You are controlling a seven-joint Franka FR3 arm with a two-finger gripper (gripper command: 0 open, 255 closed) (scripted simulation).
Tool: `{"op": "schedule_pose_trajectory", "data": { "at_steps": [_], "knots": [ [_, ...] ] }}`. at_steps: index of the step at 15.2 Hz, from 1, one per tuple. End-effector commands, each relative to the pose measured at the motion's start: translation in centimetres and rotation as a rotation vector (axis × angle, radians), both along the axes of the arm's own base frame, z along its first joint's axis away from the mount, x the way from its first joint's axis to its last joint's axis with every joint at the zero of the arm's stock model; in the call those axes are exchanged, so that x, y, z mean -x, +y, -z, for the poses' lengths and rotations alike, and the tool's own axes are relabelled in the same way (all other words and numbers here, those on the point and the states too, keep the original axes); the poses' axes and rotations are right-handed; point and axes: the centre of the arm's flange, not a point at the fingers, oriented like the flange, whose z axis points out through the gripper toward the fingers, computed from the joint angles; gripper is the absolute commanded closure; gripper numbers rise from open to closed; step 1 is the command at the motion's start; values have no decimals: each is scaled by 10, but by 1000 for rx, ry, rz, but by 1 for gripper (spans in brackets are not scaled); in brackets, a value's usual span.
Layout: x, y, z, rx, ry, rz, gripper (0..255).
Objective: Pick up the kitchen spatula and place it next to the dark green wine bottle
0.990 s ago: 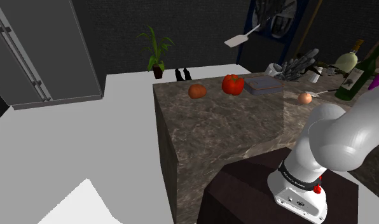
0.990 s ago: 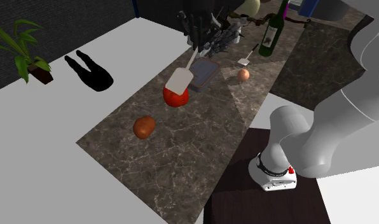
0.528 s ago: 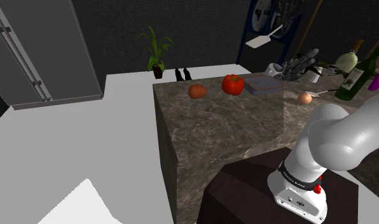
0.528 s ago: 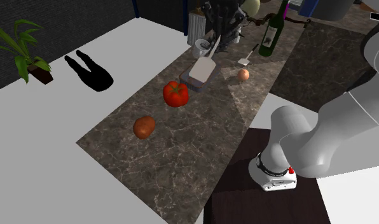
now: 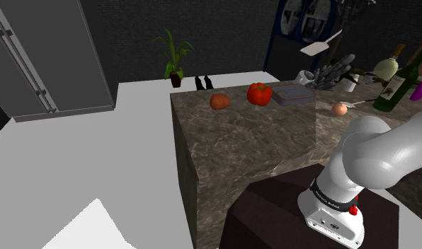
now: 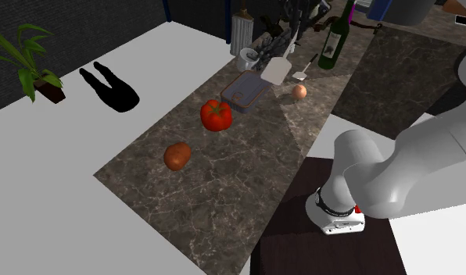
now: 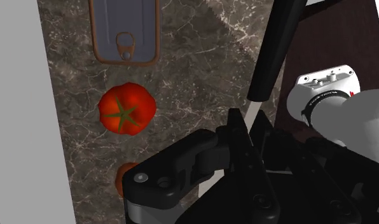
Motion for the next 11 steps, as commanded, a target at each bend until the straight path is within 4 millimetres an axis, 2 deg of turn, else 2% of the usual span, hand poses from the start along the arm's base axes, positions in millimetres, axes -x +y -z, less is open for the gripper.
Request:
{"op": "schedule_pose_trajectory", "data": {
  "at_steps": [1,11],
  "knots": [
    [24,-20,-3,0,1,-1,255],
    [120,-111,-3,0,1,-1,255]
  ]
}}
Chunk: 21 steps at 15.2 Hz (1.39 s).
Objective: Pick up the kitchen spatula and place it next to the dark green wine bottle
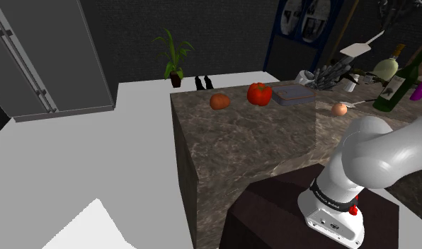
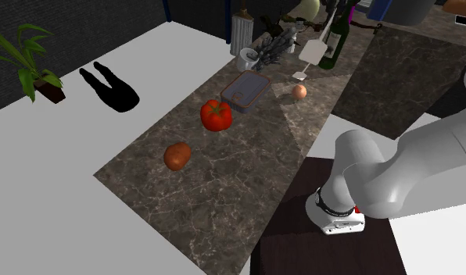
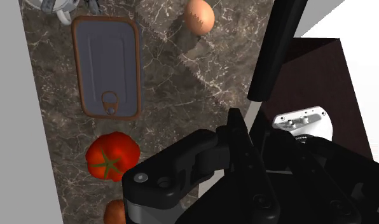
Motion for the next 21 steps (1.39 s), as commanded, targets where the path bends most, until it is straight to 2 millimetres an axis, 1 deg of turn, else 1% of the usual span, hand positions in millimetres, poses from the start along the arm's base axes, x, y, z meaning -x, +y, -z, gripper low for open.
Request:
{"op": "schedule_pose_trajectory", "data": {
  "at_steps": [1,21],
  "knots": [
    [19,-21,0,0,1,-1,255],
    [212,-204,0,0,1,-1,255]
  ]
}}
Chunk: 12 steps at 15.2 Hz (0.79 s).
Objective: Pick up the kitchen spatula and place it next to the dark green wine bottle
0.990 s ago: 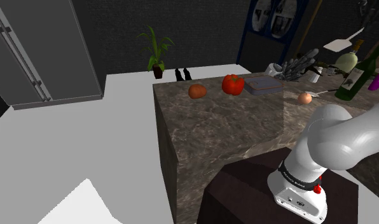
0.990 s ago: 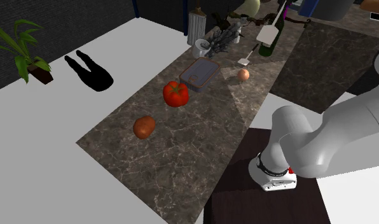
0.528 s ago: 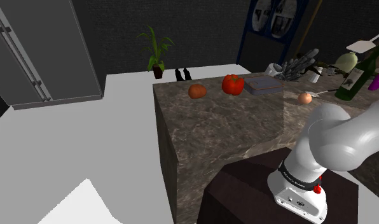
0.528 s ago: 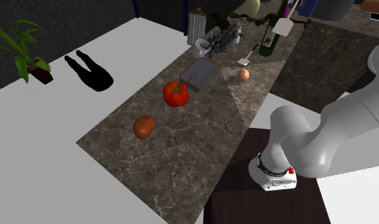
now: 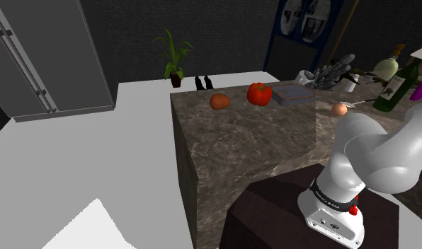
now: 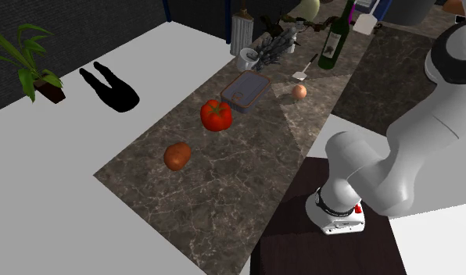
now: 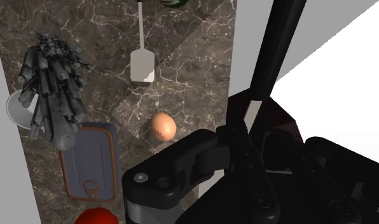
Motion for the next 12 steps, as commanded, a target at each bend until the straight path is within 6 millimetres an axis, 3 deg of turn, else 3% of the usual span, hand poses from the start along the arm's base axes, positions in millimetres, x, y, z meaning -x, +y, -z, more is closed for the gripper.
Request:
{"op": "schedule_pose_trajectory", "data": {
  "at_steps": [1,12],
  "knots": [
    [11,-6,3,1,2,-2,255],
    [11,-6,61,1,2,-2,255]
  ]
}}
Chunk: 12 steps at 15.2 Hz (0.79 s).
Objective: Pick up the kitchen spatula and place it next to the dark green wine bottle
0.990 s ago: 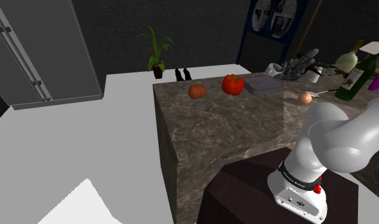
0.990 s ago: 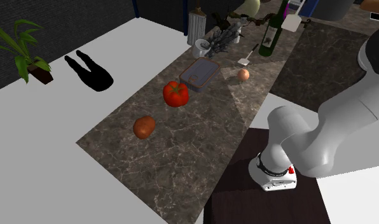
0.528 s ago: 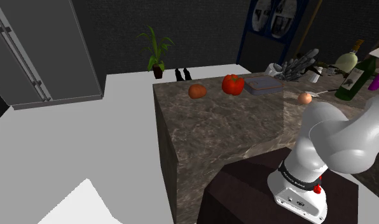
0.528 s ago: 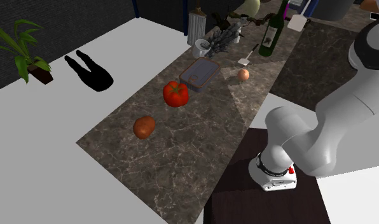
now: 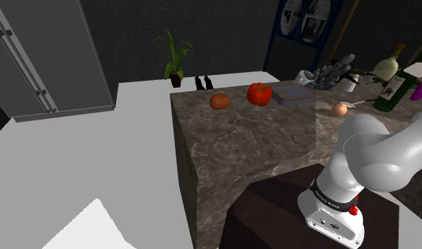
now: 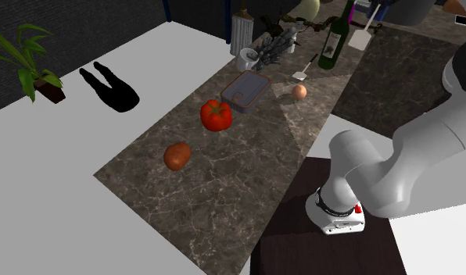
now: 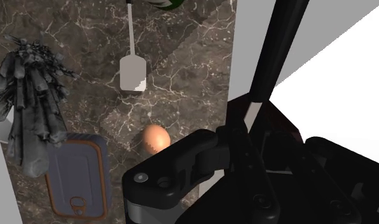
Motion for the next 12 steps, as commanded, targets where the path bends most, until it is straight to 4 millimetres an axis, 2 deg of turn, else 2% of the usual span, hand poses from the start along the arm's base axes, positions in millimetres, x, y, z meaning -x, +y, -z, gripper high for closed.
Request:
{"op": "schedule_pose_trajectory", "data": {
  "at_steps": [1,12],
  "knots": [
    [0,0,11,1,0,0,255],
    [0,0,69,1,0,0,255]
  ]
}}
